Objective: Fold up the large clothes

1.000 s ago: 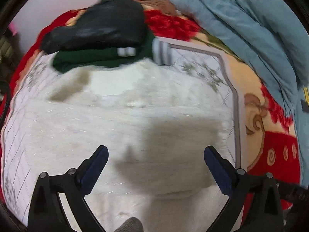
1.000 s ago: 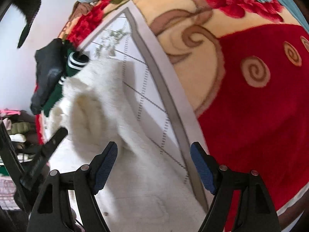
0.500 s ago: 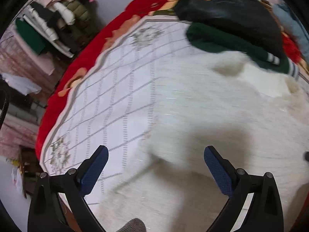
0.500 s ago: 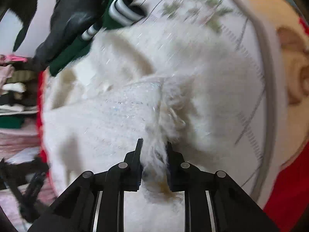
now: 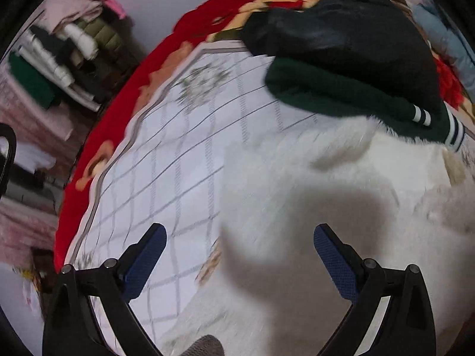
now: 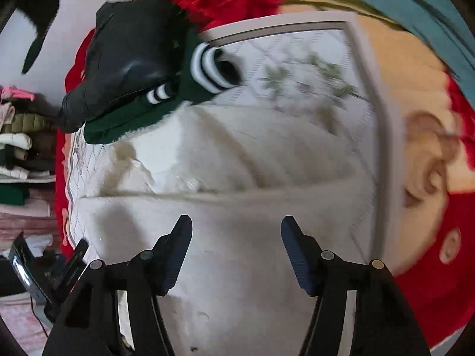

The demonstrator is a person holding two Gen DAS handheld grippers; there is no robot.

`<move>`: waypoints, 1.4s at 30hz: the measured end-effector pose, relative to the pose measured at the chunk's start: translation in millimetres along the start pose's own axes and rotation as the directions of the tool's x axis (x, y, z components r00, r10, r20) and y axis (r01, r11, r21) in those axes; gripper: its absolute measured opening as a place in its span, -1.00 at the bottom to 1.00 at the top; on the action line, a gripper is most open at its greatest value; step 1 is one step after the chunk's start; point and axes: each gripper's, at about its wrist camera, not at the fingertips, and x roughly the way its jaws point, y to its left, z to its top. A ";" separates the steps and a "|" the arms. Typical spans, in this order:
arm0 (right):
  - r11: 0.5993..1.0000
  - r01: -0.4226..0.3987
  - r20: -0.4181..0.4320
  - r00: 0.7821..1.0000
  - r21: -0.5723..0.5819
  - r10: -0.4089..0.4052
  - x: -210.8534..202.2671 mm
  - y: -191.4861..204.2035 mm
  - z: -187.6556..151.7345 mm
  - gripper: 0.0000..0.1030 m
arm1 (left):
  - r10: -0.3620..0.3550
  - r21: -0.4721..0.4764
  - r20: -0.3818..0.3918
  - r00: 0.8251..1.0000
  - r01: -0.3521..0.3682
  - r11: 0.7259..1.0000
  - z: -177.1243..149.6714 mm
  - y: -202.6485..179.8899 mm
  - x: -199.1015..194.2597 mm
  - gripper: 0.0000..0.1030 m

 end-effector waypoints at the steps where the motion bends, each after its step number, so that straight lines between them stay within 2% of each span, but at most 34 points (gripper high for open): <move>1: 1.000 0.022 -0.014 1.000 -0.020 -0.022 15.0 7.9 12.3 0.25 | 0.007 0.020 0.002 1.000 -0.007 1.000 8.3 -9.5 8.6 0.97; 3: 0.991 0.104 -0.057 0.992 -0.089 -0.110 49.7 20.5 28.2 0.25 | 0.028 0.067 0.000 1.000 -0.028 0.997 20.2 -26.1 26.2 0.97; 4: 0.980 0.161 -0.084 0.982 -0.118 -0.171 66.9 24.6 36.7 0.25 | 0.041 0.088 0.001 0.999 -0.040 0.995 24.0 -32.6 34.3 0.97; 5: 0.971 0.197 -0.104 0.972 -0.138 -0.212 85.3 27.7 43.8 0.02 | 0.055 0.111 0.000 0.999 -0.054 0.992 27.0 -38.7 43.1 0.97; 6: 0.973 0.190 -0.109 0.973 -0.129 -0.204 99.6 28.2 50.1 -0.48 | 0.067 0.133 -0.006 0.998 -0.065 0.989 29.6 -44.2 53.1 0.97; 7: 0.976 0.186 -0.111 0.974 -0.110 -0.198 108.4 29.9 56.0 -0.82 | 0.065 0.147 -0.009 0.998 -0.063 0.987 31.6 -47.3 61.5 0.97; 10: 0.979 0.182 -0.068 0.980 -0.091 -0.189 116.7 31.7 67.0 -0.83 | 0.076 0.179 -0.007 0.997 -0.074 0.981 34.6 -49.7 81.0 0.97; 12: 0.980 0.177 -0.089 0.979 -0.092 -0.185 124.0 30.8 70.1 -0.82 | 0.070 0.175 -0.039 0.997 -0.062 0.983 35.1 -47.3 92.3 0.98; 14: 0.985 0.140 -0.115 0.982 -0.099 -0.151 113.5 31.4 70.7 -0.70 | 0.038 0.148 -0.058 0.998 -0.029 0.988 36.1 -40.1 87.6 0.98; 15: 0.991 0.096 -0.120 0.987 -0.090 -0.106 96.2 27.1 68.2 -0.65 | 0.019 0.130 -0.052 0.998 -0.012 0.991 35.9 -34.9 78.8 0.98; 16: 0.996 0.059 -0.101 0.993 -0.070 -0.066 73.7 19.3 62.9 -0.52 | -0.003 0.108 -0.041 0.999 0.008 0.994 33.9 -27.8 68.7 0.98; 17: 0.998 0.047 -0.068 0.996 -0.045 -0.050 47.9 8.4 53.2 -0.28 | -0.022 0.087 -0.035 0.999 0.025 0.996 31.2 -22.1 59.9 0.97; 18: 0.998 0.057 -0.043 0.997 -0.028 -0.058 29.2 -1.0 43.8 -0.15 | -0.048 0.059 -0.031 0.998 0.050 0.997 24.2 -12.2 46.5 0.97; 19: 0.997 0.071 -0.017 0.997 -0.008 -0.071 11.1 -12.0 31.8 0.10 | -0.058 0.046 -0.029 0.998 0.059 0.997 19.9 -8.5 40.2 0.97; 20: 0.995 0.100 0.011 0.995 0.023 -0.100 -9.7 -29.4 10.9 0.25 | -0.065 0.033 -0.030 0.997 0.066 0.997 11.2 -1.7 30.5 0.97; 21: 0.989 0.140 0.011 0.990 0.044 -0.141 -19.1 -43.0 -6.9 0.25 | -0.067 0.021 -0.036 0.997 0.068 0.997 -4.7 9.9 18.8 0.97; 24: 0.963 0.263 -0.064 0.964 0.060 -0.259 -16.7 -74.3 -52.0 0.25 | -0.044 0.017 -0.075 0.996 0.045 0.999 -42.1 25.8 7.6 0.97; 25: 0.941 0.333 -0.107 0.939 0.058 -0.326 -8.6 -85.4 -66.6 0.25 | -0.035 0.021 -0.094 0.995 0.038 0.999 -53.0 27.4 8.7 0.97; 26: 0.927 0.369 -0.151 0.922 0.063 -0.357 4.5 -93.5 -82.6 0.25 | -0.042 0.024 -0.122 0.992 0.045 0.999 -62.7 27.8 13.0 0.97; 28: 0.931 0.357 -0.156 0.927 0.078 -0.342 22.9 -98.0 -96.4 0.23 | -0.053 0.043 -0.174 0.983 0.062 0.997 -75.9 21.7 24.4 0.97; 30: 0.931 0.365 -0.123 0.925 0.032 -0.358 40.7 -92.9 -98.2 0.10 | -0.048 0.068 -0.175 0.983 0.061 0.996 -82.6 17.2 31.6 0.97; 31: 0.935 0.353 -0.118 0.931 0.039 -0.346 52.0 -92.8 -97.1 -0.44 | -0.041 0.084 -0.169 0.985 0.056 0.995 -83.3 15.1 34.4 0.97; 32: 0.948 0.295 -0.131 0.951 0.118 -0.279 59.3 -99.1 -96.4 -0.74 | -0.034 0.100 -0.157 0.987 0.050 0.994 -83.2 13.4 38.1 0.98; 34: 0.935 0.241 -0.122 0.969 0.260 -0.216 61.5 -112.7 -98.1 -0.76 | -0.034 0.103 -0.145 0.989 0.049 0.994 -82.3 16.2 39.4 0.98; 35: 0.915 0.168 -0.084 0.986 0.366 -0.147 55.5 -125.2 -103.8 -0.82 | -0.034 0.101 -0.139 0.990 0.048 0.994 -81.5 19.7 41.1 0.98; 36: 0.878 0.089 -0.045 0.996 0.471 -0.077 48.4 -141.1 -112.7 -0.84 | -0.038 0.100 -0.134 0.990 0.052 0.994 -79.2 23.1 41.9 0.98; 39: 0.763 -0.052 0.028 0.999 0.644 0.044 37.4 -177.5 -141.3 -0.85 | -0.041 0.098 -0.111 0.993 0.052 0.994 -74.8 34.3 40.5 1.00; 40: 0.778 -0.037 0.011 0.999 0.628 0.039 37.6 -177.2 -143.8 -0.85 | -0.041 0.103 -0.107 0.993 0.052 0.993 -75.0 36.8 39.9 1.00; 42: 0.846 0.060 -0.054 0.998 0.530 -0.037 41.5 -162.3 -140.5 -0.72 | -0.038 0.119 -0.110 0.993 0.051 0.992 -76.4 40.7 41.1 1.00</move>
